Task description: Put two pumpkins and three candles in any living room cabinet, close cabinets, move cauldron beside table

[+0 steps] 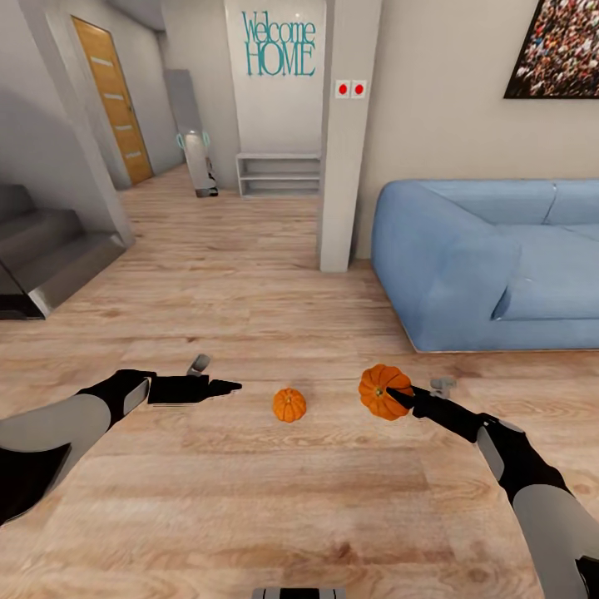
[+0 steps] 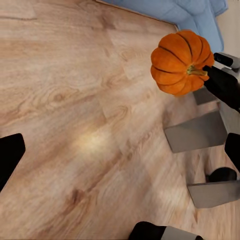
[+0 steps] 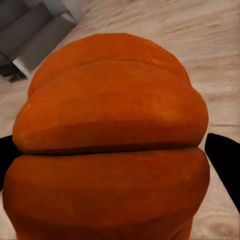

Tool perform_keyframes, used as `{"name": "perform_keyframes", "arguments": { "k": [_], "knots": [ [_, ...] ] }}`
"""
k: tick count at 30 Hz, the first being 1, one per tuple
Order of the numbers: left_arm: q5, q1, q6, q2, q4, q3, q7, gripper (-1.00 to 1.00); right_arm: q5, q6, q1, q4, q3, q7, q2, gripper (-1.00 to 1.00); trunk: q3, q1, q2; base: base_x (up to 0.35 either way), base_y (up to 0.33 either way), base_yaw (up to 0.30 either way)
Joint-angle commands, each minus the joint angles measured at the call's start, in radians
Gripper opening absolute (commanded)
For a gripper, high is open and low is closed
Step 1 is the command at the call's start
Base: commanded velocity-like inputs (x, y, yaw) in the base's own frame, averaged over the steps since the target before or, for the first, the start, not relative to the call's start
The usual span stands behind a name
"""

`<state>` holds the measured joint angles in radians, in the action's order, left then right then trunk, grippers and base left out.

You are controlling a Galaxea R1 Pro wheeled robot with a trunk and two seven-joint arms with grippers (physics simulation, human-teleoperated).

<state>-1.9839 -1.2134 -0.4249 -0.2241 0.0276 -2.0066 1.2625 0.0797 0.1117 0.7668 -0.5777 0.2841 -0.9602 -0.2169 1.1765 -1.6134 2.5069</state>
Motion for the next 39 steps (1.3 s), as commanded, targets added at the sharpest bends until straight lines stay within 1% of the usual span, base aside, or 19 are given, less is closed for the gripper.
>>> {"name": "perform_keyframes", "arguments": {
  "k": [1, 13, 25, 28, 29, 30, 31, 34, 37, 38, 39],
  "knots": [
    [0.000, 0.000, 0.000, 0.000, 0.000, 0.000, 0.000, 1.00, 0.003, 0.000, 0.000, -0.001, 0.001, 0.001, 0.000, -1.00, 0.000, 0.000, 0.000, 0.327, 0.000, 0.000],
    [0.000, 0.000, 0.000, 0.000, 0.000, 0.000, 0.000, 1.00, 0.003, -0.001, 0.000, -0.001, 0.001, -0.001, 0.001, -1.00, 0.000, 0.000, 0.000, 0.328, 0.000, 0.000],
    [-0.001, 0.000, 0.001, -0.001, -0.001, 0.000, 0.001, 1.00, -0.006, -0.001, 0.000, -0.013, 0.000, -0.002, 0.001, -1.00, 0.000, 0.000, 0.000, 0.321, 0.000, 0.000],
    [-0.001, 0.000, 0.007, -0.003, 0.000, 0.000, 0.001, 1.00, -0.012, 0.003, 0.000, -0.018, -0.004, 0.000, 0.002, -1.00, 0.000, 0.000, 0.000, 0.096, 0.000, 0.000],
    [-0.001, 0.000, 0.028, -0.006, 0.000, 0.001, 0.003, 1.00, -0.035, 0.011, 0.000, -0.020, -0.013, 0.000, 0.000, -1.00, 0.000, 0.000, 0.000, 0.006, 0.000, 0.000],
    [-0.001, 0.000, 0.029, -0.007, -0.001, 0.002, 0.002, 1.00, -0.052, 0.012, 0.000, -0.020, -0.018, 0.000, 0.000, -1.00, 0.000, 0.000, 0.000, 0.003, 0.000, 0.000],
    [-0.001, 0.000, 0.030, -0.007, -0.002, 0.002, 0.002, 1.00, -0.061, 0.009, 0.001, -0.020, -0.019, -0.001, 0.000, -1.00, 0.000, 0.000, 0.000, 0.002, 0.000, 0.000],
    [-0.005, 0.000, 0.019, -0.013, -0.003, 0.003, 0.001, 1.00, -0.069, -0.006, 0.000, -0.021, -0.017, -0.006, 0.003, -1.00, 0.000, 0.000, 0.000, 0.000, 0.000, 0.000],
    [-0.004, 0.011, 0.020, -0.009, 0.003, 0.003, -0.002, 1.00, -0.068, -0.001, 0.000, -0.021, -0.017, -0.008, 0.002, -1.00, 0.000, 0.000, 0.000, 0.000, 0.000, 0.000],
    [-0.004, 0.021, 0.021, -0.010, 0.002, 0.003, -0.011, 1.00, -0.068, 0.001, 0.000, -0.021, -0.017, -0.008, 0.002, -1.00, 0.000, 0.000, 0.000, 0.000, 0.000, 0.000],
    [-0.004, 0.040, 0.024, -0.015, 0.002, 0.004, -0.055, 1.00, -0.067, 0.006, 0.000, -0.022, -0.015, -0.010, 0.001, -1.00, 0.000, 0.000, 0.000, 0.000, 0.000, 0.000]
  ]
}}
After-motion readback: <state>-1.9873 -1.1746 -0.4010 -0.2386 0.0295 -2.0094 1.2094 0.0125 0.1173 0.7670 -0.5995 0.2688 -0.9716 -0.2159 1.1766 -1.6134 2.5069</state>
